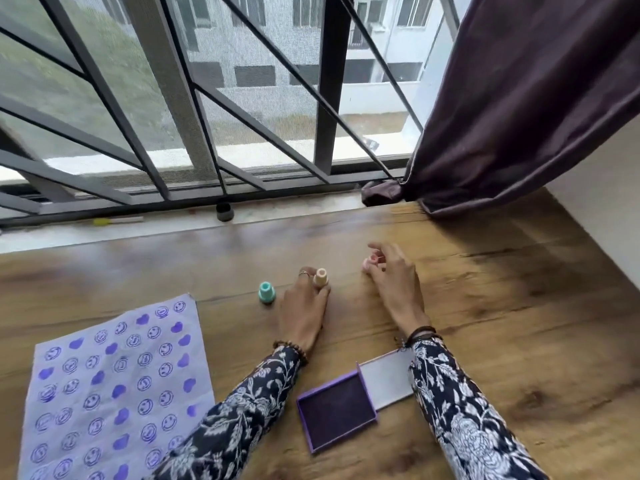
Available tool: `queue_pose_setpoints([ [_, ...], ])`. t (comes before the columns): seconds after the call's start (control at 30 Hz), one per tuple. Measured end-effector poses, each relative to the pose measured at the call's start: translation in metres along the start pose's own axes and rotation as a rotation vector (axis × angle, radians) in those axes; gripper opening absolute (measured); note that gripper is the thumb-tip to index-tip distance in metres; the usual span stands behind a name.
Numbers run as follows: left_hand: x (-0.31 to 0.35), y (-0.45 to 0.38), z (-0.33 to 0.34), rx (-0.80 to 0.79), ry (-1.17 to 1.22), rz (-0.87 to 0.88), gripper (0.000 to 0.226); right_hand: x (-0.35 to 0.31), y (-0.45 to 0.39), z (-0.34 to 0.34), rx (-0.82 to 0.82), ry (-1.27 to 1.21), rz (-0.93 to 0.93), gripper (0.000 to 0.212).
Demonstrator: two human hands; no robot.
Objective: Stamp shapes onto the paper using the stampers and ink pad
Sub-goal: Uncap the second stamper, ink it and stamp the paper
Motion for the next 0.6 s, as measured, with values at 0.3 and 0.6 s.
queue_pose_setpoints([
  [0.3, 0.008, 0.035, -0.016, -0.102, -0.089, 0.092, 0.025, -0.023, 0.048, -0.02, 0.032, -0.18, -0.024, 0.029],
  [0.6, 0.029, 0.109, -0.055, -0.128, -0.137, 0.216, 0.019, -0.049, 0.153, -0.014, -0.266, -0.329, -0.041, 0.022],
])
Point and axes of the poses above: each hand's wrist, its own y-axis away from the middle knuckle, its own z-axis out of the palm, x = y × z, the point moved 7 cm from there along -y, towards the middle knuckle, and after that the axes turned 8 degrees about z, right-handed, at the moved point
